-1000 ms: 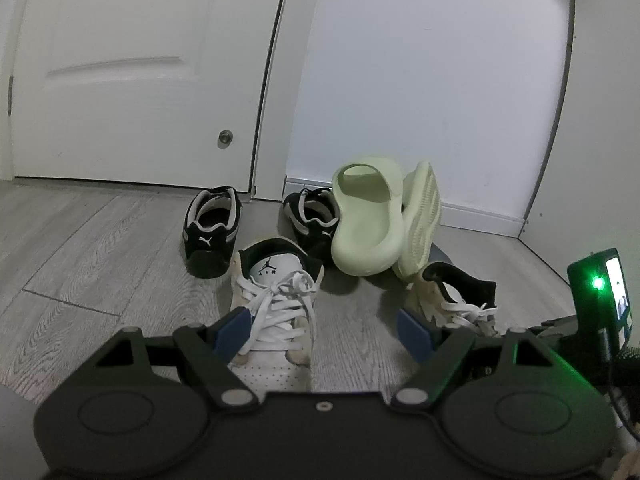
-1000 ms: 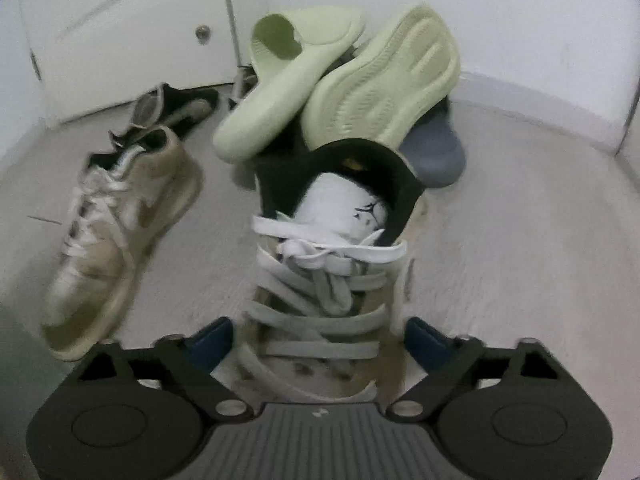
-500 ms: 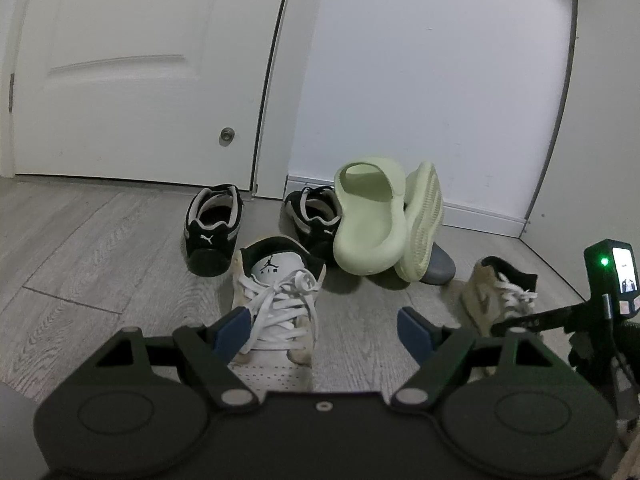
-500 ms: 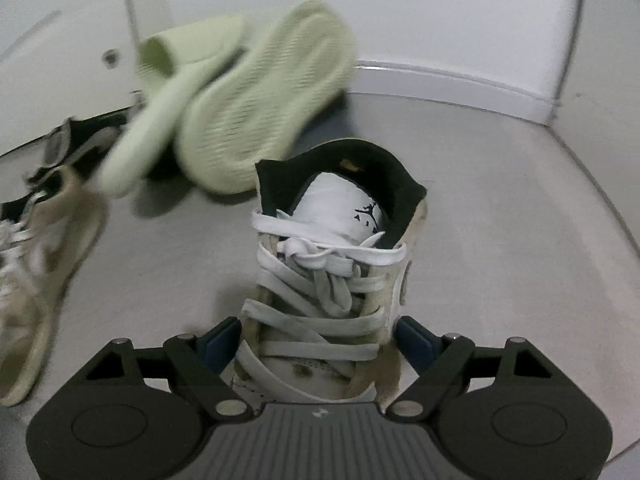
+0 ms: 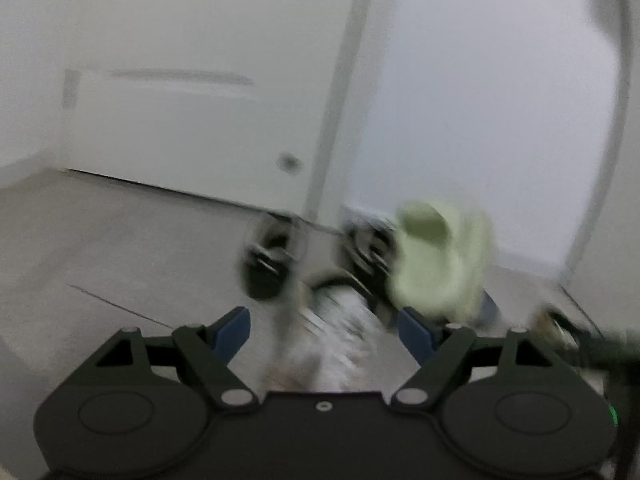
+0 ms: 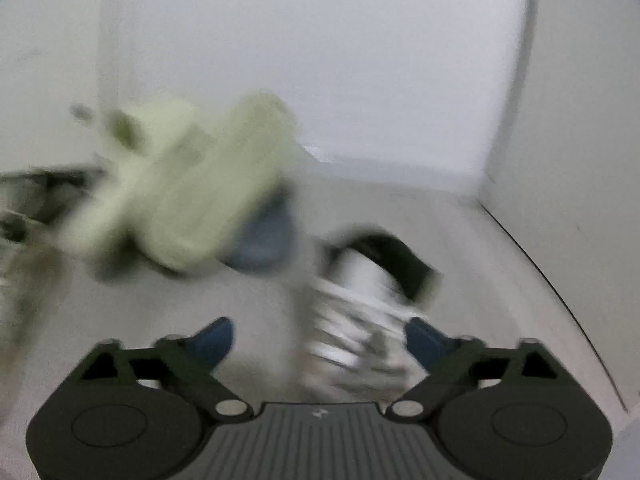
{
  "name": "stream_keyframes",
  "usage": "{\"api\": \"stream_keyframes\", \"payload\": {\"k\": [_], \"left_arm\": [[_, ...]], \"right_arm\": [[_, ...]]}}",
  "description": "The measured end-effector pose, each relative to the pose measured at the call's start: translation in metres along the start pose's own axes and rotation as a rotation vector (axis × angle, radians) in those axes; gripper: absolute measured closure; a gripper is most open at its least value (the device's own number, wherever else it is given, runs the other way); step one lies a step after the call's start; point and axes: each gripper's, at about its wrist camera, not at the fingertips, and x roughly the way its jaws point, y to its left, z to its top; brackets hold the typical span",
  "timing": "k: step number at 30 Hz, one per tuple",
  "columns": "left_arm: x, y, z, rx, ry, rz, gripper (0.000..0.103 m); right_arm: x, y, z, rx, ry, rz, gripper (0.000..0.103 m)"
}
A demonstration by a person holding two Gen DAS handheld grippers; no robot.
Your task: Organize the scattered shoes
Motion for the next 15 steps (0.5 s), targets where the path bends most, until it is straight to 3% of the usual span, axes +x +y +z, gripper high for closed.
{"api": "stream_keyframes", "payload": {"k": [3,6,11,15], "left_arm": [[-0.006,0.029,0.009,-0.154,-0.020,-0.011,0.019],[-0.011,0.052,0.012,-0.238,-0.040,0.058,0.019],[-0.011,0.069,0.010,-0.337,-0.041,0.034,0.019],[-0.004,0.067,0.008,-0.326,-0.019,0.017,0.019]], "right_arm": [[-0.015,0.053,-0.006,0.020,-0.029,0.144,0.000],[-0.014,0.126,-0.015,-0.024,-0.029,0.281,0.000],[0.018,0.213,-0.026,-0.171,-0.002,0.295,0.000],[0.049,0.241,-0.027,-0.196,0.063,0.187,0.000]]}}
